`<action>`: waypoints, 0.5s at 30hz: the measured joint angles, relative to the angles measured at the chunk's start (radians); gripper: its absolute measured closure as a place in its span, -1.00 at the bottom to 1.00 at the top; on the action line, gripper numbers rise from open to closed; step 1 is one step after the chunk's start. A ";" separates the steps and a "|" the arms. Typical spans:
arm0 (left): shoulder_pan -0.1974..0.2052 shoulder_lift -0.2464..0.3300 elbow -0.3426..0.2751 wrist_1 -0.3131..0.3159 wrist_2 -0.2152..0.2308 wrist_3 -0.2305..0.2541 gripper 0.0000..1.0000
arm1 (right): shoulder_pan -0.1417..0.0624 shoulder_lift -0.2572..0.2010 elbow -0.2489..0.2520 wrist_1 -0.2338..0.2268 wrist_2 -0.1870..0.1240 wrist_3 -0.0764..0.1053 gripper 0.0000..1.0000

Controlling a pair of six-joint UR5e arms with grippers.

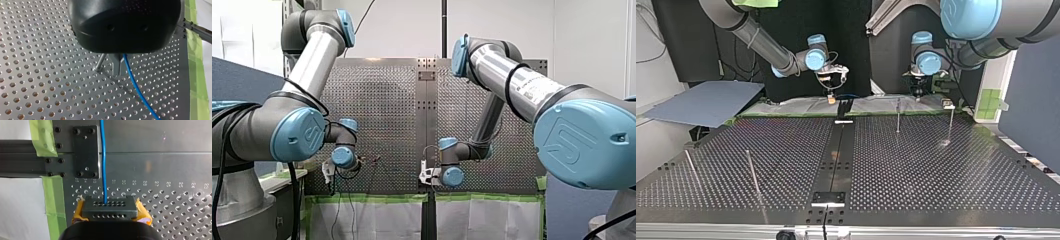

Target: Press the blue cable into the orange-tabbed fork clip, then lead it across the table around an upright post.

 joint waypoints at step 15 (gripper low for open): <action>0.013 -0.085 0.086 0.009 0.024 -0.009 1.00 | -0.010 0.000 0.000 0.001 0.001 -0.004 1.00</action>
